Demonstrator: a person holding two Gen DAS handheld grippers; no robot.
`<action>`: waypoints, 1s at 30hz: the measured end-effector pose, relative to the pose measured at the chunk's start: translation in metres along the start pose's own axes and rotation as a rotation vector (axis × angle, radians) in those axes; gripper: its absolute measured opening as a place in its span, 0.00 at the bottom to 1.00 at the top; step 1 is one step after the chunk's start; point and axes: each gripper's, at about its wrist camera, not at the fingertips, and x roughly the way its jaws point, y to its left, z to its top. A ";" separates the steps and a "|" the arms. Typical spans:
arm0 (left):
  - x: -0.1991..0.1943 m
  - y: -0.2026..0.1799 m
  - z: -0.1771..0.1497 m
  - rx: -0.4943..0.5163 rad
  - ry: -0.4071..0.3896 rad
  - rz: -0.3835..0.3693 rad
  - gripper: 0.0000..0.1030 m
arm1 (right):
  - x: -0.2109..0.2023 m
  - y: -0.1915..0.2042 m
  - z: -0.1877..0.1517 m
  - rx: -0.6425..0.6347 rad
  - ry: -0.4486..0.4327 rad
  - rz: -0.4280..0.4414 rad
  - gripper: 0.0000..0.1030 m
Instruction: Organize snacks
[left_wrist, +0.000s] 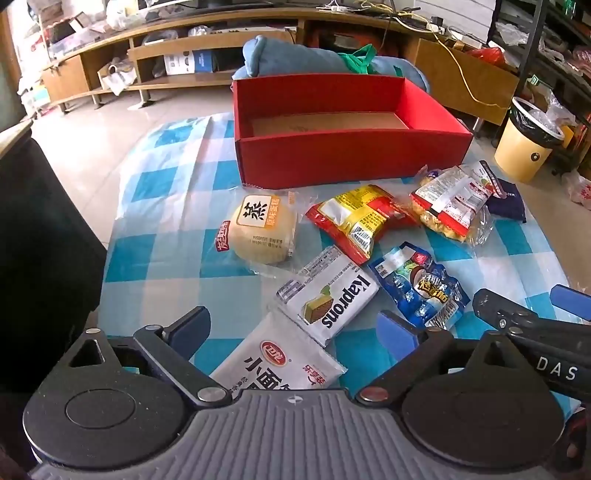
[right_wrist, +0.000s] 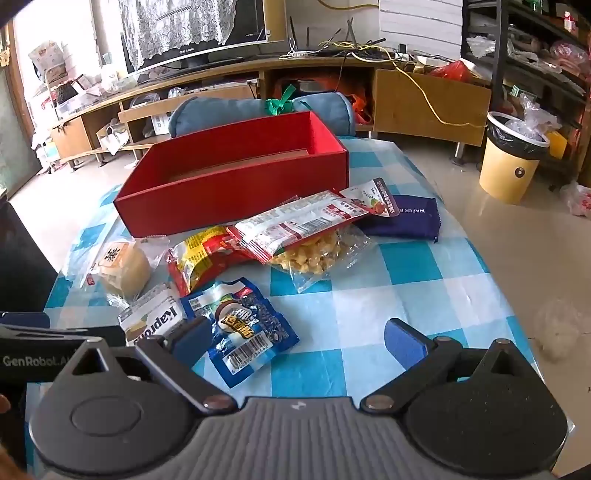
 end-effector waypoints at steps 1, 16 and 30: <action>0.000 0.000 0.000 0.001 0.002 0.001 0.95 | 0.000 0.000 0.000 -0.001 0.002 0.000 0.97; 0.000 0.000 -0.001 -0.003 0.013 -0.001 0.92 | 0.002 0.002 -0.001 -0.010 0.014 0.004 0.97; 0.001 0.000 -0.004 -0.002 0.016 -0.001 0.91 | 0.003 0.003 -0.002 -0.015 0.023 0.008 0.97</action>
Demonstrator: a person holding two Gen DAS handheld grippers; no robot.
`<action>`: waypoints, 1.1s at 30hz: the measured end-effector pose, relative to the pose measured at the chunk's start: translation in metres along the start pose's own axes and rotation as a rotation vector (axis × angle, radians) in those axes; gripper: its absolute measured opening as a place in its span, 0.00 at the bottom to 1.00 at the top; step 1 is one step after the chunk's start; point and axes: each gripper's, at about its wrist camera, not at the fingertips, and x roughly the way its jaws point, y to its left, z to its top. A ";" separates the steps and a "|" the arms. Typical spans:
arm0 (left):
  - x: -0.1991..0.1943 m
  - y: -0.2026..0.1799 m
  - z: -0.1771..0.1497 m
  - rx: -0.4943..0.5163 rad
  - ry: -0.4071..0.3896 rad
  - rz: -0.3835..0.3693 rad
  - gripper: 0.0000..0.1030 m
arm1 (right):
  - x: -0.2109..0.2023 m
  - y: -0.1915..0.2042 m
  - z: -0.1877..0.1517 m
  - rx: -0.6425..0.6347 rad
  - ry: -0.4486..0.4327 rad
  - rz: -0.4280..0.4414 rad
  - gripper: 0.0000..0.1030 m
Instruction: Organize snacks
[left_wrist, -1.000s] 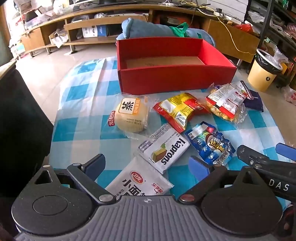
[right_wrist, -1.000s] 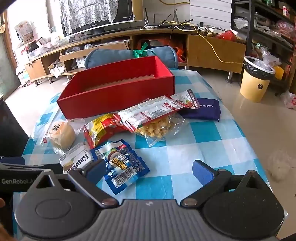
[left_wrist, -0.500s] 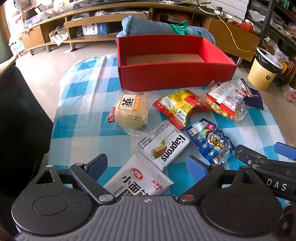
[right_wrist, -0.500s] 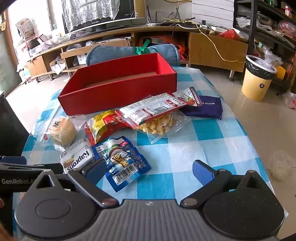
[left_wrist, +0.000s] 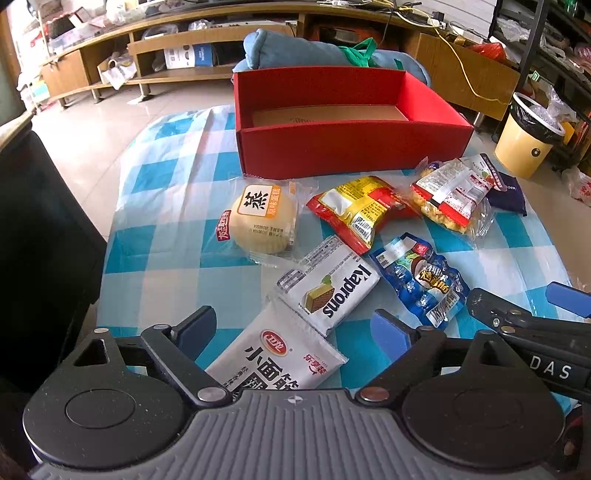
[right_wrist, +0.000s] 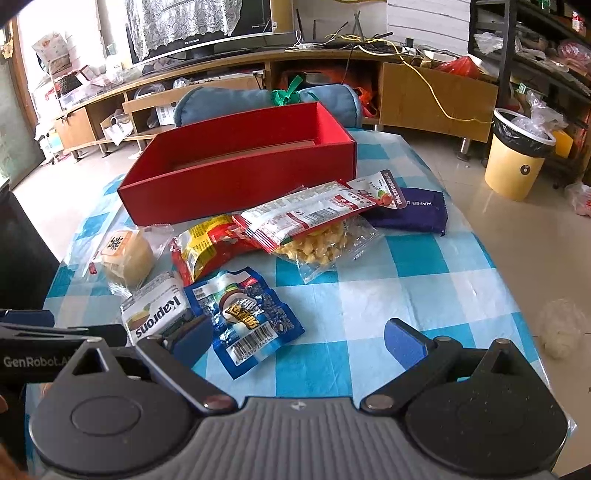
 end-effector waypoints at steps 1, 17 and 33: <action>0.000 0.000 0.000 0.000 0.000 0.000 0.91 | 0.000 0.000 0.000 -0.001 0.001 0.001 0.97; -0.001 0.002 -0.003 0.005 0.006 0.004 0.89 | 0.001 0.003 -0.002 -0.012 0.009 0.005 0.97; -0.002 0.011 -0.008 -0.002 0.022 0.022 0.88 | 0.005 0.017 -0.003 -0.083 0.031 0.043 0.96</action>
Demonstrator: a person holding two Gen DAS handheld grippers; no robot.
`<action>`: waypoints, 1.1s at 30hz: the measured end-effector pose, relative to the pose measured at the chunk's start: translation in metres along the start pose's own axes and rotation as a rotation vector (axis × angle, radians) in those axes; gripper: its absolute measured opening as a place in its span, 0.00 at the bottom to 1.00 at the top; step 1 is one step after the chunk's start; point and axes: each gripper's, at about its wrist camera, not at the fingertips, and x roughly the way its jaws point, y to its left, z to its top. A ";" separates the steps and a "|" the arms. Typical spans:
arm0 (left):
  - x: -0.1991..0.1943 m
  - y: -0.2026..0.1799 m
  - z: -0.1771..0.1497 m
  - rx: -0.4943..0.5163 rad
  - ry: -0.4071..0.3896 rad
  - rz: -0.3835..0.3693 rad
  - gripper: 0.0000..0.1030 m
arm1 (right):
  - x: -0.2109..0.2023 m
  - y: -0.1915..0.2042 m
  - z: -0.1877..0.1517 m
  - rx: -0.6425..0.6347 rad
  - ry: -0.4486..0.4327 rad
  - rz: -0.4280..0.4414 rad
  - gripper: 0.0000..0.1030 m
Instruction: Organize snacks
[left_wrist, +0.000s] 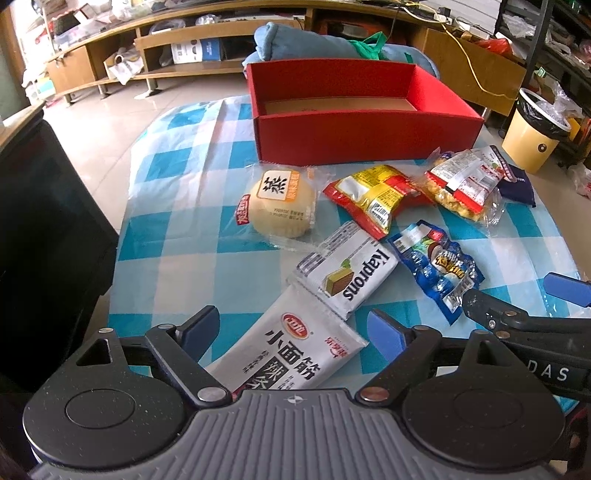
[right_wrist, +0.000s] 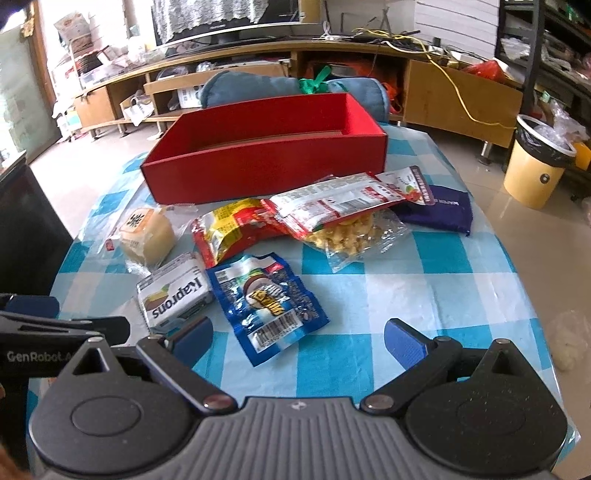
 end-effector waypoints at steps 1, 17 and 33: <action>0.000 0.001 0.000 -0.001 0.003 -0.001 0.88 | 0.000 0.001 0.000 -0.003 0.001 0.002 0.96; 0.000 0.010 -0.004 -0.001 0.012 -0.001 0.88 | 0.003 0.009 -0.001 -0.040 0.021 0.036 0.96; -0.010 0.042 -0.011 0.103 0.042 -0.075 0.91 | 0.012 0.096 -0.046 -0.612 0.327 0.442 0.62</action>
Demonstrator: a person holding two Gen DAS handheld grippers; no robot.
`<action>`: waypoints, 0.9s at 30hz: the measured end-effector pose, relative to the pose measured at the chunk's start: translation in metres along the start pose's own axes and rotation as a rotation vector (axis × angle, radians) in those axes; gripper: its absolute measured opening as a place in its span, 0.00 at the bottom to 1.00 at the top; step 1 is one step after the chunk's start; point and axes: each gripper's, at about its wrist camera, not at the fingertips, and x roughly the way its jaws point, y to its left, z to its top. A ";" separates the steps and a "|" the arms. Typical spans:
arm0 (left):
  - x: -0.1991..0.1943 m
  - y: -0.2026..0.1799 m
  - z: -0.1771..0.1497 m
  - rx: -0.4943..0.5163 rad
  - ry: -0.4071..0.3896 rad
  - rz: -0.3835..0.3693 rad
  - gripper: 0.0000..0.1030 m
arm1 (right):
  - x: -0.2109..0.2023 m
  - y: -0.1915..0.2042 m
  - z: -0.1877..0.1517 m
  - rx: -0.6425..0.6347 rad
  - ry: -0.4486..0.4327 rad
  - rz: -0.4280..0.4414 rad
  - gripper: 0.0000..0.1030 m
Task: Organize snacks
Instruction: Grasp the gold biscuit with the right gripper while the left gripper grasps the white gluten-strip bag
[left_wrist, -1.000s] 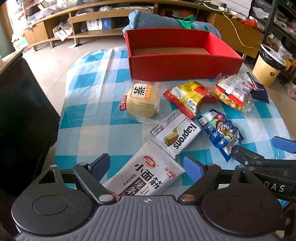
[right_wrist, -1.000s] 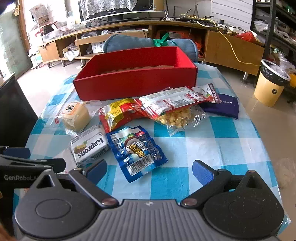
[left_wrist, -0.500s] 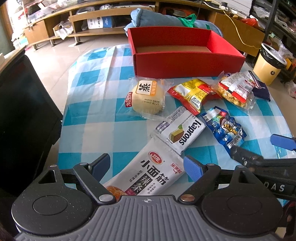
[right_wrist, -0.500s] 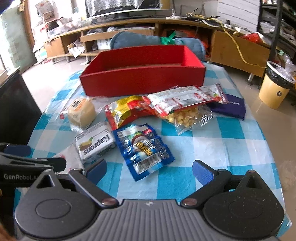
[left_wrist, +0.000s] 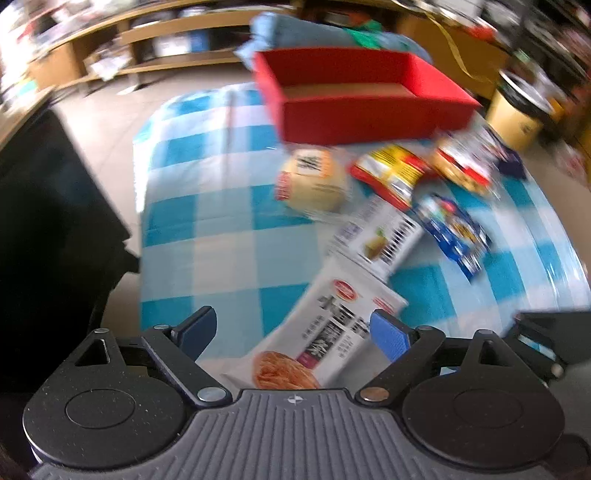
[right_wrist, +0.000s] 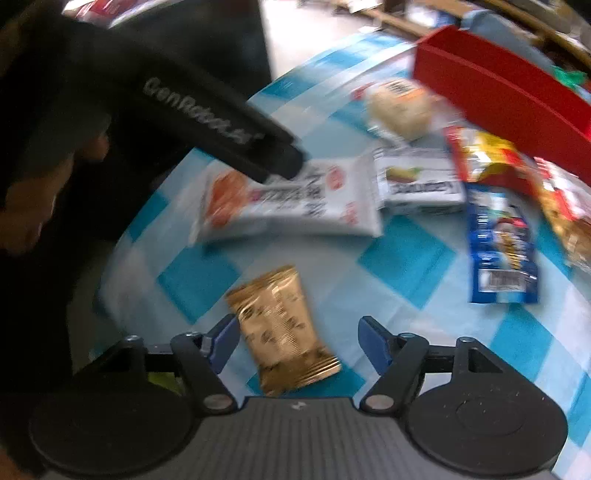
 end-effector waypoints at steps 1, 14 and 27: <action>0.001 -0.002 -0.001 0.028 0.007 -0.005 0.91 | 0.002 0.001 0.001 -0.018 0.014 0.017 0.60; 0.020 -0.005 -0.001 0.181 0.095 -0.018 0.91 | 0.018 0.024 0.020 -0.182 0.072 -0.024 0.46; 0.041 -0.013 0.002 0.346 0.157 -0.070 0.91 | 0.000 -0.022 0.007 0.024 0.070 -0.141 0.39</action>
